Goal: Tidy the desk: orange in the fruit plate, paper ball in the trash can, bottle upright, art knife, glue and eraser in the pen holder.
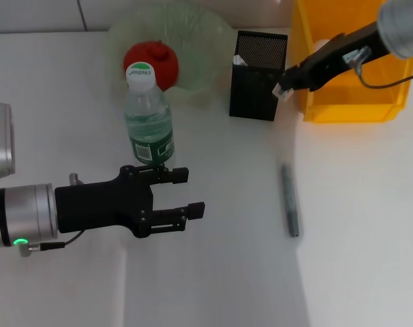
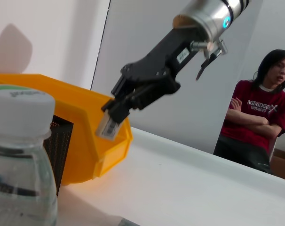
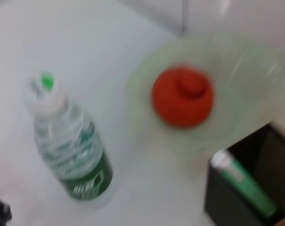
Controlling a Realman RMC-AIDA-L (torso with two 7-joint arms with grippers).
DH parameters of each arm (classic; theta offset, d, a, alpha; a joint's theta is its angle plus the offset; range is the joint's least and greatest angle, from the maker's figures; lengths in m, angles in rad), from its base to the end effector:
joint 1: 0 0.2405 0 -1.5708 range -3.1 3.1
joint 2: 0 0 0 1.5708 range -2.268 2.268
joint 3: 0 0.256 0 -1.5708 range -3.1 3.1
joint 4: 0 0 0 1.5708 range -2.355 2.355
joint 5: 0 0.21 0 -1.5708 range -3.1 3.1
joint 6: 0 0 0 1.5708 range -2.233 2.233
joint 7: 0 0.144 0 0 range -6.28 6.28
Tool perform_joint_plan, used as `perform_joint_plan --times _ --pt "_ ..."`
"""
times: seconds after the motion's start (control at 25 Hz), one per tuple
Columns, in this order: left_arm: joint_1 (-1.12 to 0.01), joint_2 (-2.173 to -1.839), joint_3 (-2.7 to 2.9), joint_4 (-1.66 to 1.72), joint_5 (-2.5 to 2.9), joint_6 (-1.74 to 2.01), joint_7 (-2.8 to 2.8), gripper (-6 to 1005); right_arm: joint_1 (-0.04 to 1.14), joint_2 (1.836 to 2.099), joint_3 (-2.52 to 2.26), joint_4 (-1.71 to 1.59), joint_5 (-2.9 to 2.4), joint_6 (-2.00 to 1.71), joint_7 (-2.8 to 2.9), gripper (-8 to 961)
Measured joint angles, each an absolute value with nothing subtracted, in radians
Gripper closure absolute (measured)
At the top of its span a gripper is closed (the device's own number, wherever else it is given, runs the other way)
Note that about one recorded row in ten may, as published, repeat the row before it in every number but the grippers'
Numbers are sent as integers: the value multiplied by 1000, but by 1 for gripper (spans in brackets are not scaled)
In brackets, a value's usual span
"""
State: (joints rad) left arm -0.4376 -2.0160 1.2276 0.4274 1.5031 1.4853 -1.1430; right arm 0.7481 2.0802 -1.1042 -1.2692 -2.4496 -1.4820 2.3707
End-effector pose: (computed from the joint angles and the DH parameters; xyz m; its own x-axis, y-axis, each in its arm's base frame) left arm -0.2713 0.2851 -0.0461 0.7785 0.3091 0.5463 0.3896 -0.9204 -0.0345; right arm 0.1361 0.4016 0.0313 0.8461 -0.5290 -0.0652 -0.5109 -0.7700 -0.3823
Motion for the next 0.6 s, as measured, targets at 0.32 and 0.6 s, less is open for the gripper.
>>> perform_joint_plan --times 0.32,0.6 --pt "-438 -2021 1233 428 1503 1482 -1141 270 708 2046 -954 -1290 -2245 -1372 2311 777" --pt "-438 -2022 1233 428 1503 1482 -1141 270 813 1994 -940 -954 -2204 -1242 2210 750"
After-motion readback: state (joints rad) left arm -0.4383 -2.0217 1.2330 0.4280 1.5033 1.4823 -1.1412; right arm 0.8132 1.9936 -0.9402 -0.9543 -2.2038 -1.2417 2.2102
